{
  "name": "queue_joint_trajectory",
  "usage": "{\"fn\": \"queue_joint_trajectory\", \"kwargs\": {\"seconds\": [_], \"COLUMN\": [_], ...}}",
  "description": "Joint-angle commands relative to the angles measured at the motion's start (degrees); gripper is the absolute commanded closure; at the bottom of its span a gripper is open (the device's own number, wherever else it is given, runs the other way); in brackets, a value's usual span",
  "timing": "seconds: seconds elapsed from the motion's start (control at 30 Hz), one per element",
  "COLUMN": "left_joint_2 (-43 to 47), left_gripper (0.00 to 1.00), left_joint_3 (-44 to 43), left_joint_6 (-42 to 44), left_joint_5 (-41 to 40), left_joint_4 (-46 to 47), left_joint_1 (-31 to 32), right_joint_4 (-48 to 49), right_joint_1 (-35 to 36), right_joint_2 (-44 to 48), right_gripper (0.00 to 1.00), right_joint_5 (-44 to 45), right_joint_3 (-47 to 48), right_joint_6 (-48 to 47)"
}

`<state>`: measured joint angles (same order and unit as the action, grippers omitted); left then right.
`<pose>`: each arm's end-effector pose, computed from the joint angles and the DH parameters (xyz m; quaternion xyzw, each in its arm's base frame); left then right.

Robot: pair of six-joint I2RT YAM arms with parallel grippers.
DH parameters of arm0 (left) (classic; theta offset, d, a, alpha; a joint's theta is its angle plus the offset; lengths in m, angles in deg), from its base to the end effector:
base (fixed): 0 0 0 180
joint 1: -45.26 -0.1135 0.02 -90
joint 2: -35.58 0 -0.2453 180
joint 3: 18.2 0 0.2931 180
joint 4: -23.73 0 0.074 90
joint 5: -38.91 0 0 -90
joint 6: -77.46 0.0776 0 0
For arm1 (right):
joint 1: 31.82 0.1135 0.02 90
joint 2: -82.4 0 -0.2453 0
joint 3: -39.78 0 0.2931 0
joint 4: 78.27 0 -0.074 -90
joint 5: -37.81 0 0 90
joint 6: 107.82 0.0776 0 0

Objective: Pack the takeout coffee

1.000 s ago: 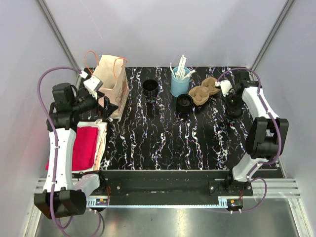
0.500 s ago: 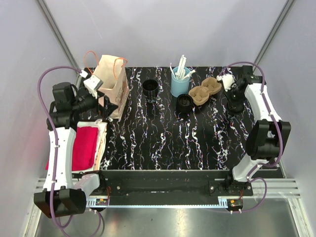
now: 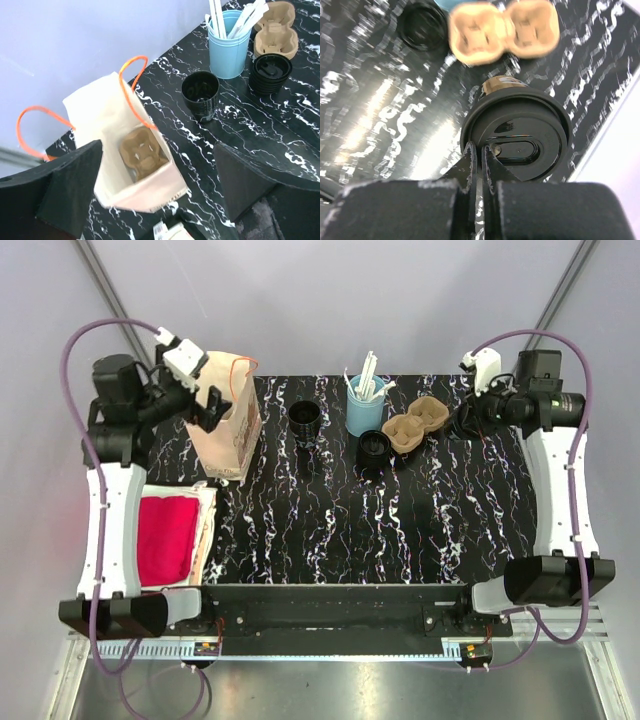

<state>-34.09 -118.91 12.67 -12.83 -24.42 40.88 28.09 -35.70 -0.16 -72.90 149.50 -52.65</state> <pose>0.3176 -0.0239 0.4550 0.3289 0.7123 -0.1116 0.6100 0.3510 0.0037 0.3842 -0.3080 0.8627 0.0366 0.3994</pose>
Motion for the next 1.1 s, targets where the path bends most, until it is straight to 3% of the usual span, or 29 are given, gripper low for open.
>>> {"fn": "queue_joint_trajectory", "kwargs": {"seconds": [0.0,0.3,0.53,0.77,0.8,0.93,1.07], "left_joint_2": [-5.91,-13.56,-14.53,-15.32,-15.50,-15.76,-14.97], "left_gripper": [0.01,0.01,0.01,0.37,0.50,0.77,0.88], "left_joint_3": [-2.06,-1.71,0.48,3.21,3.38,3.65,3.56], "left_joint_6": [3.26,1.51,0.89,1.86,1.95,2.21,1.95], "left_joint_5": [-8.53,-22.86,-27.01,-27.18,-27.27,-27.98,-28.50], "left_joint_4": [0.57,0.83,1.00,0.92,0.92,0.92,0.92], "left_joint_1": [4.81,10.88,12.38,13.78,14.05,14.58,15.02], "right_joint_4": [-1.72,-2.16,-2.08,-1.72,-1.81,-2.69,-2.87], "right_joint_1": [0.80,2.91,7.92,11.08,11.43,12.05,12.76], "right_joint_2": [1.79,4.17,4.78,3.82,3.64,1.89,0.65], "right_gripper": [1.00,1.00,1.00,1.00,1.00,1.00,1.00], "right_joint_5": [-7.85,-15.14,-13.66,-12.86,-12.95,-13.39,-13.22], "right_joint_3": [4.83,11.16,11.96,13.97,14.59,18.28,19.69], "right_joint_6": [3.10,4.86,5.82,6.79,6.97,7.41,7.85]}}
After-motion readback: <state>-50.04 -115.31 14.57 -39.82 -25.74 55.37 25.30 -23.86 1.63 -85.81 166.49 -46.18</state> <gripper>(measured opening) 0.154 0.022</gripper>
